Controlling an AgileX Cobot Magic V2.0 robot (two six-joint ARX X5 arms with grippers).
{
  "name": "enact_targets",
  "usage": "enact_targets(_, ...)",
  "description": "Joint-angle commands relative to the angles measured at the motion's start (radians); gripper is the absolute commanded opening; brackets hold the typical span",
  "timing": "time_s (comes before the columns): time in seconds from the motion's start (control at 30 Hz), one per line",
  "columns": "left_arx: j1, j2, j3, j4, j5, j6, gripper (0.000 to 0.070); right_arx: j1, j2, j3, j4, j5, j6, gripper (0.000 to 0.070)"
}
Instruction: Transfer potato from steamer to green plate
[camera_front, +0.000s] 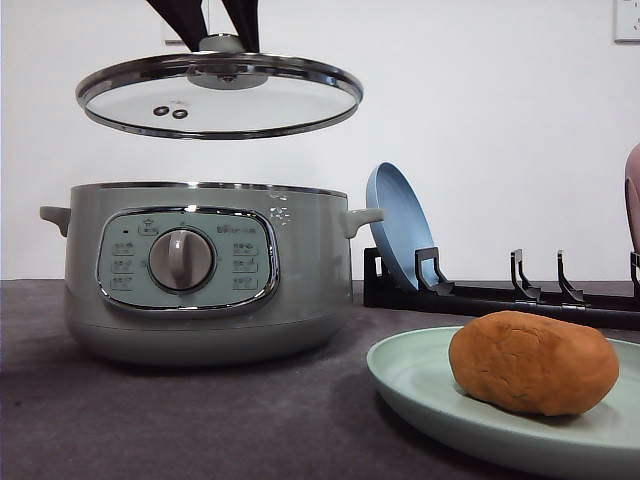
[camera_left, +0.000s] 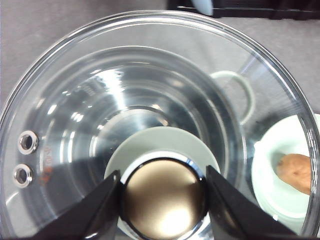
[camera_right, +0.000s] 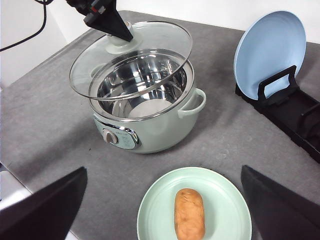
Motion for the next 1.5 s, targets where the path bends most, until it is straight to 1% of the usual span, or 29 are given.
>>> enact_targets(0.0,-0.005,-0.017,0.029,0.003,-0.002,0.001,0.0003,0.004,0.005,0.011,0.009,0.004,0.010,0.0622)
enact_targets(0.17,-0.006,-0.017,0.012,-0.004,-0.002,0.000,0.0003,0.004,0.005,0.011,0.009,0.004,0.010,0.0622)
enact_targets(0.33,-0.006,-0.017,-0.043,-0.003,-0.002,0.001,0.0003,0.004,0.005,0.011,0.009,0.003,0.011,0.0622)
enact_targets(0.57,-0.006,-0.017,-0.118,0.034,-0.005,0.001,0.0003,0.004,0.005,0.011,0.009,0.003,0.011,0.0622)
enact_targets(0.83,-0.006,-0.017,-0.142,0.064,-0.037,0.001,0.0003,0.004,0.005,0.011,0.009,0.003,0.010,0.0622)
enact_targets(1.03,-0.005,-0.017,-0.183,0.100,-0.039,0.001,0.0003,0.004,0.005,0.011,0.010,0.003,0.007,0.0622)
enact_targets(1.23,-0.005,-0.010,-0.189,0.131,-0.039,0.001,0.0003,0.004,0.005,0.011,0.010,0.003,0.006,0.0622)
enact_targets(1.47,-0.003,0.000,-0.189,0.131,-0.049,0.001,0.0003,0.004,0.005,0.011,0.010,0.004,-0.004,0.0622)
